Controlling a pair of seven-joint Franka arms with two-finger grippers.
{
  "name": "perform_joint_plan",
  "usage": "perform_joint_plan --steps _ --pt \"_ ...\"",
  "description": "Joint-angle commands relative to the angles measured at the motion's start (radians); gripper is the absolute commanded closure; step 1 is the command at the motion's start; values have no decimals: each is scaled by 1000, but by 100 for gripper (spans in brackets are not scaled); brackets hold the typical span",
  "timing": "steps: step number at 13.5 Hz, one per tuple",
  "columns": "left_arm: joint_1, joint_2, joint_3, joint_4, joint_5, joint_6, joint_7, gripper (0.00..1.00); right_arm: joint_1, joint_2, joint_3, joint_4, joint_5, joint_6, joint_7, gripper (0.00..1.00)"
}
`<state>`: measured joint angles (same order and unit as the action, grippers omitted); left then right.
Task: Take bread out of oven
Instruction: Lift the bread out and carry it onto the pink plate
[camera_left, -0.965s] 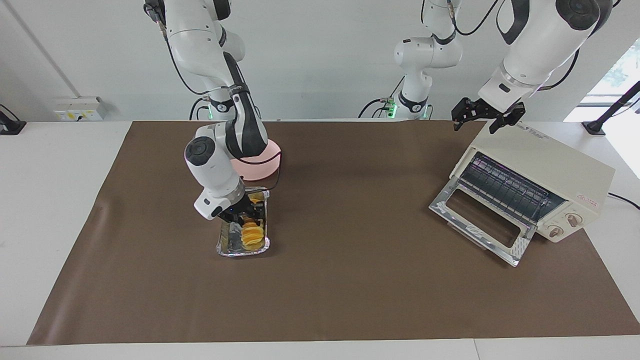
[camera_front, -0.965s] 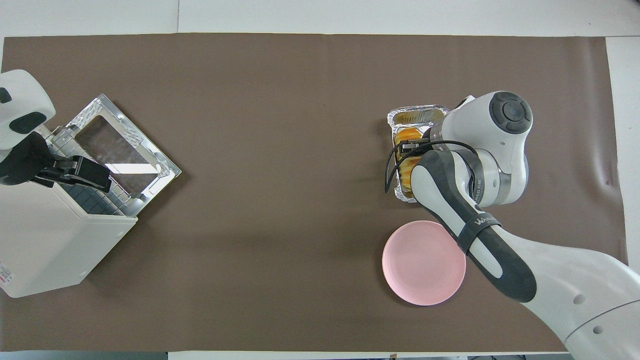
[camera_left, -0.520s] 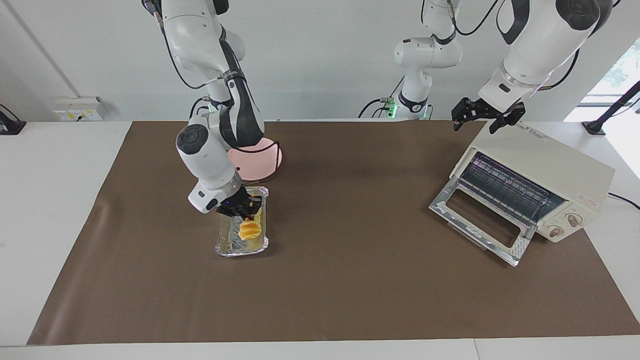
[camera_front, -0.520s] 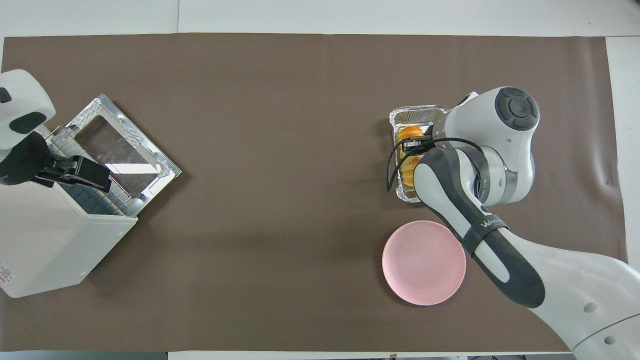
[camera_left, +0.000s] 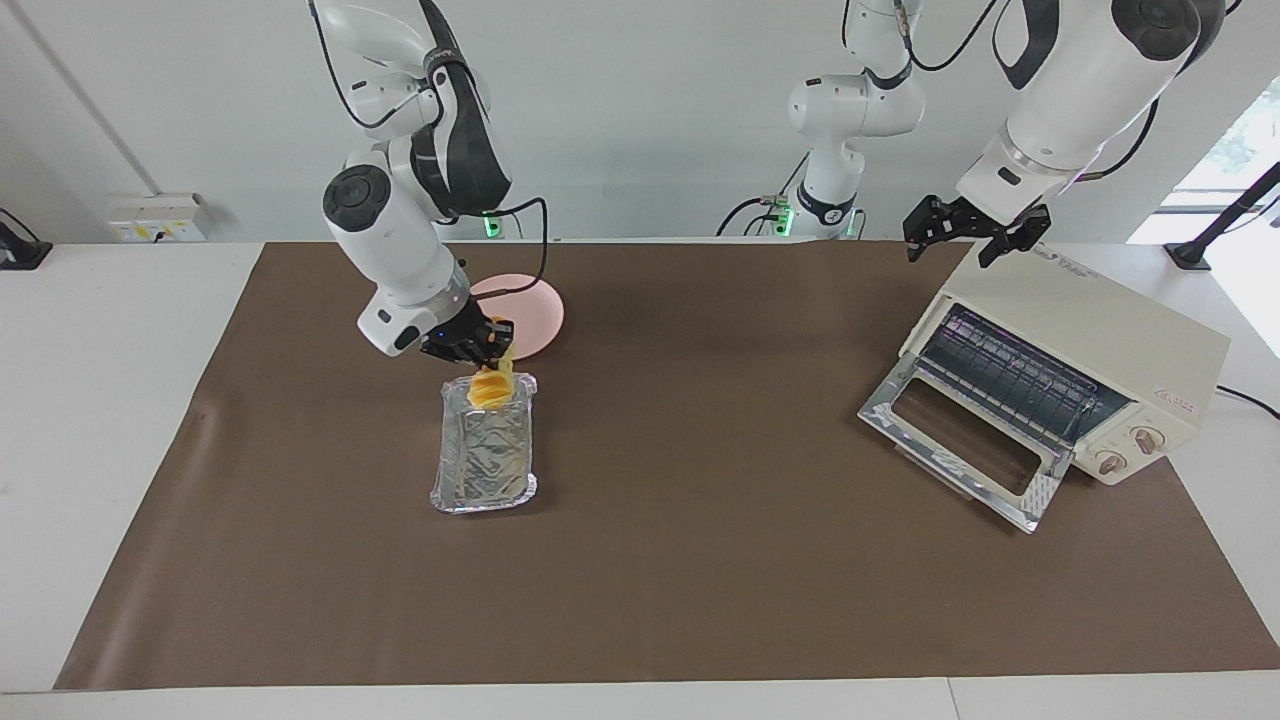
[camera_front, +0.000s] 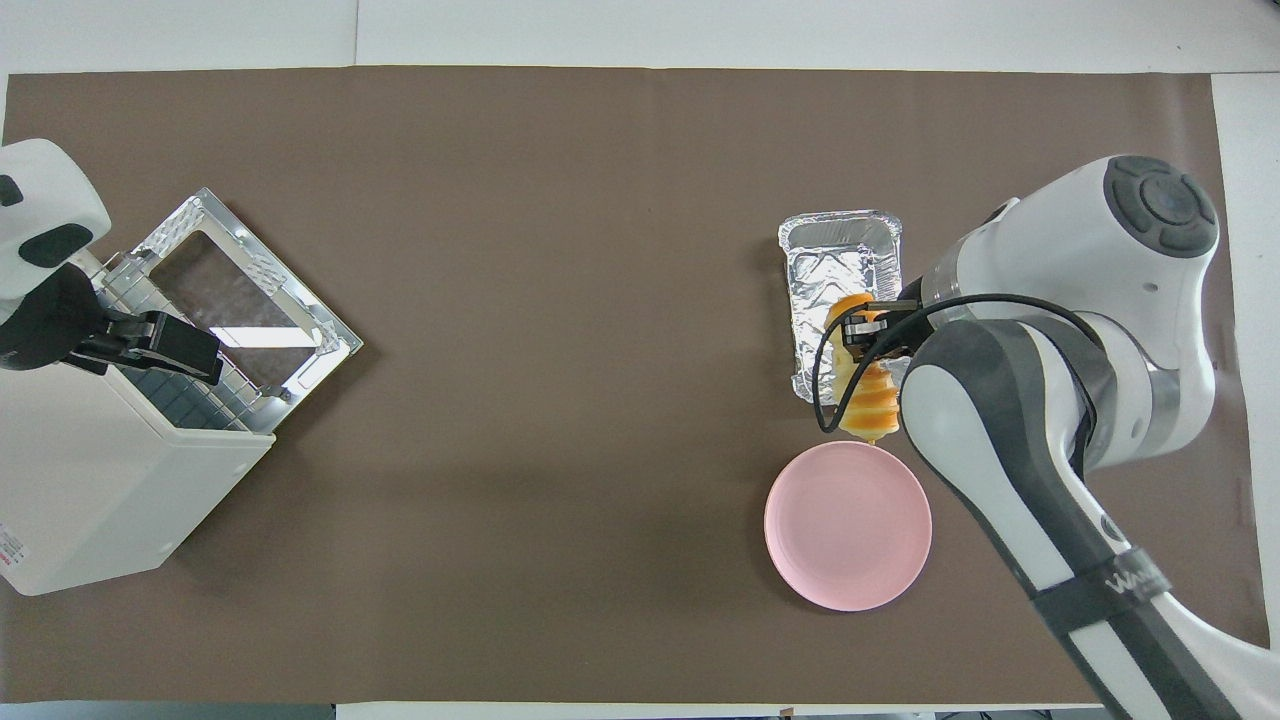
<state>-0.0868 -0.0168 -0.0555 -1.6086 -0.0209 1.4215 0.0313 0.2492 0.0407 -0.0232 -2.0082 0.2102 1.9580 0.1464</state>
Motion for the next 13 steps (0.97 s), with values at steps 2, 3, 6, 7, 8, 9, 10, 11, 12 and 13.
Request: perform_joint_plan --steps 2,3,6,7,8,9,10,11,12,13 --pt "10 -23 -7 -24 16 19 7 0 53 -203 8 -278 -17 38 53 100" --pt "10 -22 -7 -24 15 19 7 0 67 -238 8 -329 -17 39 70 100" --pt "9 -22 -7 -24 16 19 7 0 123 -353 14 -534 -17 158 113 100" --pt "10 -22 -7 -24 16 19 7 0 128 -378 14 -593 -17 209 113 100" --pt "10 -22 -7 -24 15 19 7 0 128 -387 14 -622 -17 235 111 100" --pt "9 -22 -7 -24 16 19 7 0 127 -387 14 -633 -17 249 107 100" --pt "10 -22 -7 -24 16 19 7 0 124 -380 14 -633 -18 277 105 100" --pt "10 -23 -7 -24 16 19 7 0 122 -363 14 -633 -19 310 102 100" --pt "9 -23 -7 -24 16 19 7 0 124 -345 14 -635 -19 344 102 100" --pt "9 -22 -7 -24 16 19 7 0 127 -328 14 -635 -19 369 102 100"
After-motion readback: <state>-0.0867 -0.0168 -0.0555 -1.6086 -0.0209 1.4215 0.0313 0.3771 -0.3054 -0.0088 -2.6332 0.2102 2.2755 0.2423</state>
